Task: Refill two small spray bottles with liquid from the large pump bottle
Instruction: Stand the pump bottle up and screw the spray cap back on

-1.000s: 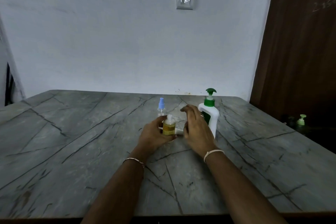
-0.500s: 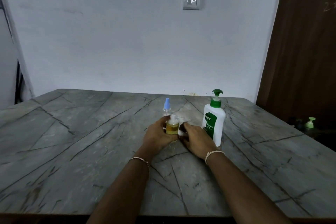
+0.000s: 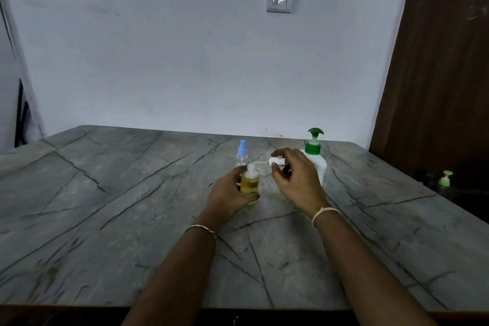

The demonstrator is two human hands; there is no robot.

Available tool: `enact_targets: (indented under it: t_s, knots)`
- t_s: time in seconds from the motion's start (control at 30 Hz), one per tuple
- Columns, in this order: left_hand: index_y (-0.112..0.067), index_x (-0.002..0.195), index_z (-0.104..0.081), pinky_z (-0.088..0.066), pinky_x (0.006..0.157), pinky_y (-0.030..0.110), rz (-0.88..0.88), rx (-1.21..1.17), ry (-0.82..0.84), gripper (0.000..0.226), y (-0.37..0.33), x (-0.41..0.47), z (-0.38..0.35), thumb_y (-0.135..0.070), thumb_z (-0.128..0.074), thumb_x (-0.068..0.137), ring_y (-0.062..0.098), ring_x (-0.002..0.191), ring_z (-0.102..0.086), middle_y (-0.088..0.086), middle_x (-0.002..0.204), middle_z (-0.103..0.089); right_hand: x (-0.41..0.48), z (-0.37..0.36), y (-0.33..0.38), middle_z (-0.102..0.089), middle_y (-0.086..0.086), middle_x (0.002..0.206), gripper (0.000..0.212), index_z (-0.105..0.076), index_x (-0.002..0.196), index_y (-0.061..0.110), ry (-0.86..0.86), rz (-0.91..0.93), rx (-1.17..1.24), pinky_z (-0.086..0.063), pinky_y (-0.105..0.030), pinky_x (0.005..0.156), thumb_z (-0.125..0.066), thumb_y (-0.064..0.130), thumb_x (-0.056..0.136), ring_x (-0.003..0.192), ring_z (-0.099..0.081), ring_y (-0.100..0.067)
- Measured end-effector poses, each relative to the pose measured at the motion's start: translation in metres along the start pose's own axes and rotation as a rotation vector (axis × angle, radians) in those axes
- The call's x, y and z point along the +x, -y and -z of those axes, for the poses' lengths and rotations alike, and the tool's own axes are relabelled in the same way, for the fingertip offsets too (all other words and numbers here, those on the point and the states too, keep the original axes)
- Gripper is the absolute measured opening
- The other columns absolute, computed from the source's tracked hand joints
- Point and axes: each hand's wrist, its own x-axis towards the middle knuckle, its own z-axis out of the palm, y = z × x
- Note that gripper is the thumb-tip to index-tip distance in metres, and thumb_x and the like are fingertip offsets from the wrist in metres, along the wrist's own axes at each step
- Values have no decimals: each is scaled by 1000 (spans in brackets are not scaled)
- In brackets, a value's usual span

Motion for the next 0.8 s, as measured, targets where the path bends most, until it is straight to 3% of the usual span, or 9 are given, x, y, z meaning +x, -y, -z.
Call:
enact_targets:
  t_s: [0.1,0.2,0.3,0.4,0.47,0.6,0.8]
  knots:
    - [-23,132,-49,-53,91,36,-9,0,0,74,-1,-1,1,-26,-84,66,11,92,-63,-8,102,-63,8,10,4,-64,2,95,15,-65,99,19,-41,-49,155,-52,-24,72,-66,16,85,82,-61,-10]
    - [-23,134,-48,-52,92,35,-17,4,4,76,0,0,0,-27,-84,67,11,93,-64,-3,109,-65,15,20,13,-69,9,89,12,-68,93,21,-88,-149,346,-51,-18,70,-68,12,85,79,-63,-2]
    - [-22,134,-48,-52,92,34,-25,2,4,76,1,-1,0,-27,-84,67,11,94,-63,-2,111,-65,24,28,18,-70,8,87,7,-70,94,19,-96,-194,437,-56,-29,74,-68,18,87,78,-64,-3]
    - [-22,134,-47,-52,92,33,-31,9,5,76,0,-1,1,-28,-83,67,11,93,-63,0,113,-66,32,34,21,-69,-2,84,15,-65,96,16,-41,-176,365,-57,-43,72,-60,29,92,74,-65,-18]
    - [-22,135,-47,-52,92,35,-27,0,6,77,1,-1,1,-27,-83,67,12,95,-64,1,113,-66,35,37,24,-65,-6,77,19,-59,94,14,-9,-117,268,-55,-44,68,-55,32,95,69,-64,-25]
    - [-22,134,-48,-53,91,37,-28,-4,6,76,1,-1,0,-27,-84,67,13,93,-64,-2,107,-66,40,38,28,-61,-11,70,22,-51,90,12,59,-42,153,-51,-44,62,-50,32,97,64,-60,-28]
    - [-23,135,-46,-53,91,38,-23,21,9,78,2,1,1,-31,-83,67,14,95,-63,0,111,-65,42,36,34,-60,-5,73,21,-52,91,8,153,17,39,-39,-30,59,-48,27,98,62,-54,-17]
